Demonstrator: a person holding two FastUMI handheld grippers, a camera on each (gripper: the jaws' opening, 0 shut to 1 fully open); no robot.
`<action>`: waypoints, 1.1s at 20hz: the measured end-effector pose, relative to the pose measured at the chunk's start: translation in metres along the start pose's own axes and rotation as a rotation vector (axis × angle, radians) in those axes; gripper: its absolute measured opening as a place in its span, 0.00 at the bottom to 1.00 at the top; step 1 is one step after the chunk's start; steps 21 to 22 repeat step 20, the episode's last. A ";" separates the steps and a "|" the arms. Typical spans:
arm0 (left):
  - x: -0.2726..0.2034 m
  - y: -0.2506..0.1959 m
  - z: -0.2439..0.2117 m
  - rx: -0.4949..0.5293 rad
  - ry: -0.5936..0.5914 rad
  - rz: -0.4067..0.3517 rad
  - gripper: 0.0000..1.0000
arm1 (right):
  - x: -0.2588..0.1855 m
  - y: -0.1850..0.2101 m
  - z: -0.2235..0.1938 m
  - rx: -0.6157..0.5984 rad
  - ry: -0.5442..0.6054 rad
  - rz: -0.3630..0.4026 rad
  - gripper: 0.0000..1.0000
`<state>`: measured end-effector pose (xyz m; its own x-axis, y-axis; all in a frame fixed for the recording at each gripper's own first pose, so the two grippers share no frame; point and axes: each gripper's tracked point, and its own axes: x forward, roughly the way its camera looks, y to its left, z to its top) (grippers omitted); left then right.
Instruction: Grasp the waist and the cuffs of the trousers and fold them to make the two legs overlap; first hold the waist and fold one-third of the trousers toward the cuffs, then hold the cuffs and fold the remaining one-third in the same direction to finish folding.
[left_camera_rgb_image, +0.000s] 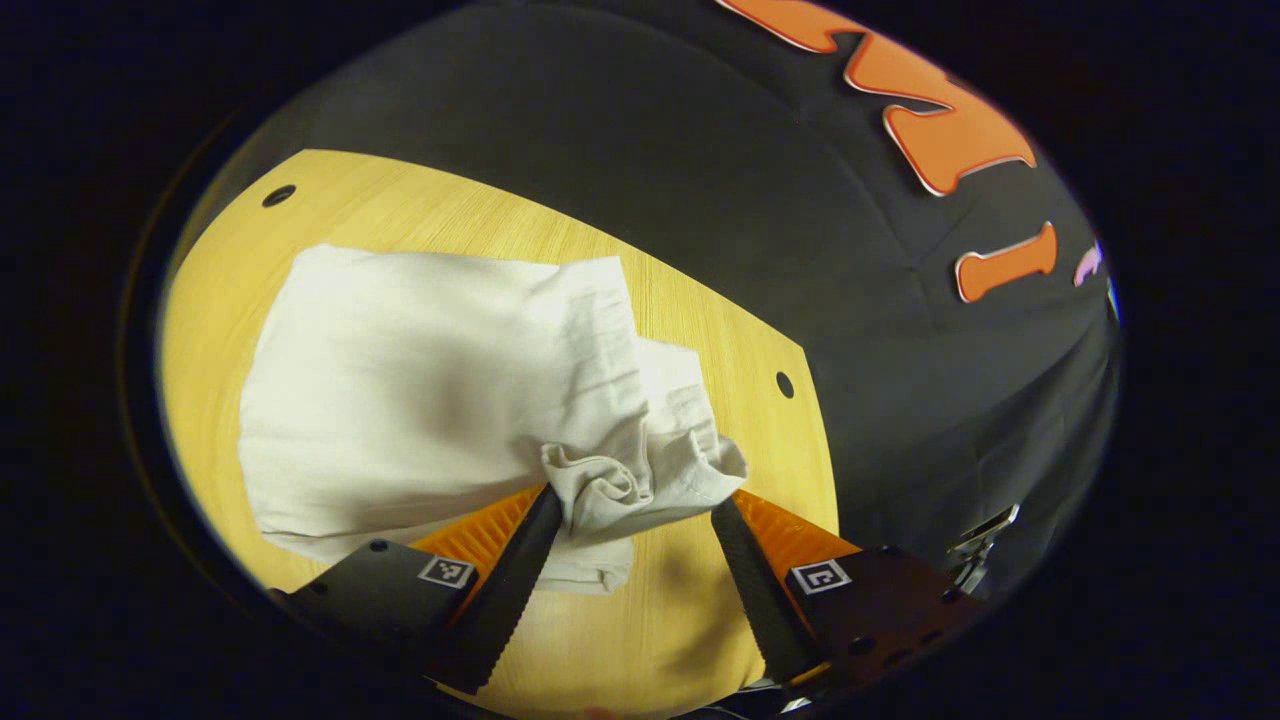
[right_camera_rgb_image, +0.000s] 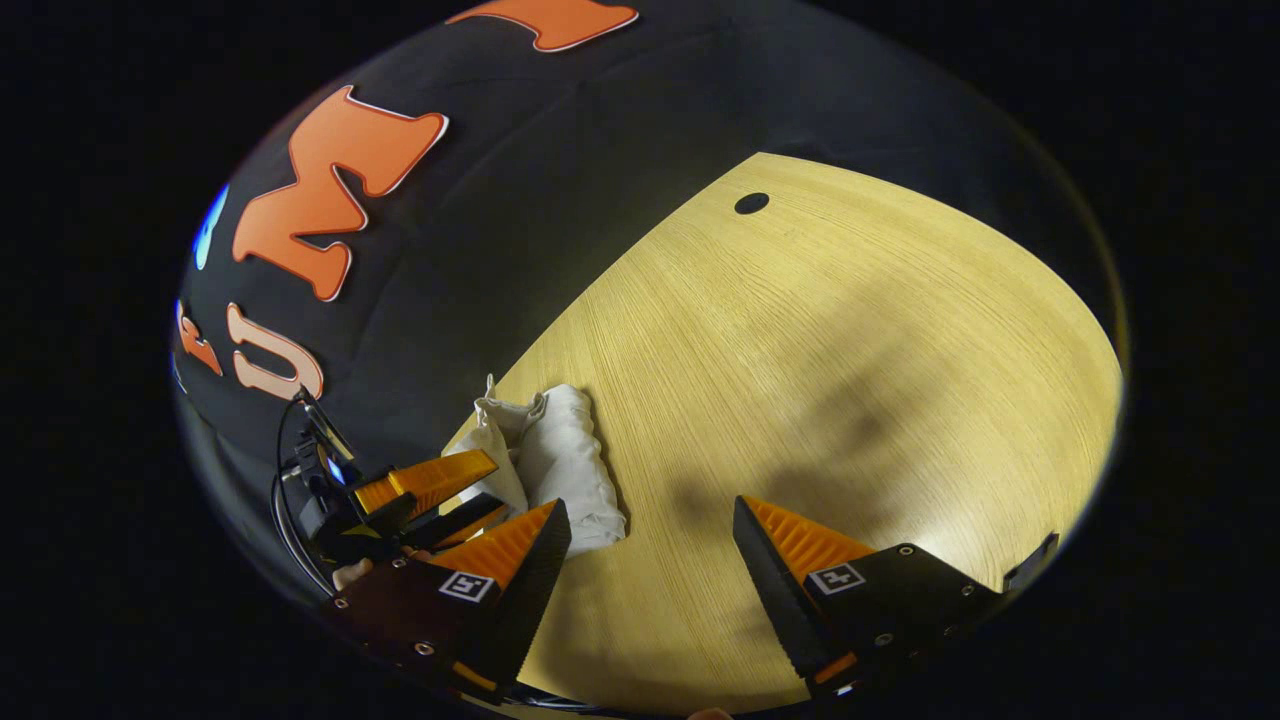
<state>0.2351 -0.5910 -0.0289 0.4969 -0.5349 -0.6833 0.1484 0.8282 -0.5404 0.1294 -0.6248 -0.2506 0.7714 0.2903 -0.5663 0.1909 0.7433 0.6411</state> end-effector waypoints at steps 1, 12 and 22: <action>-0.006 0.000 0.001 0.042 -0.014 0.006 0.99 | 0.000 0.001 0.001 -0.014 -0.006 -0.002 0.98; -0.155 0.064 0.076 0.265 -0.442 0.222 1.00 | -0.003 0.070 0.039 -0.381 -0.166 -0.001 0.98; -0.186 0.061 0.090 0.309 -0.718 0.350 1.00 | -0.036 0.155 0.061 -0.630 -0.461 0.084 0.98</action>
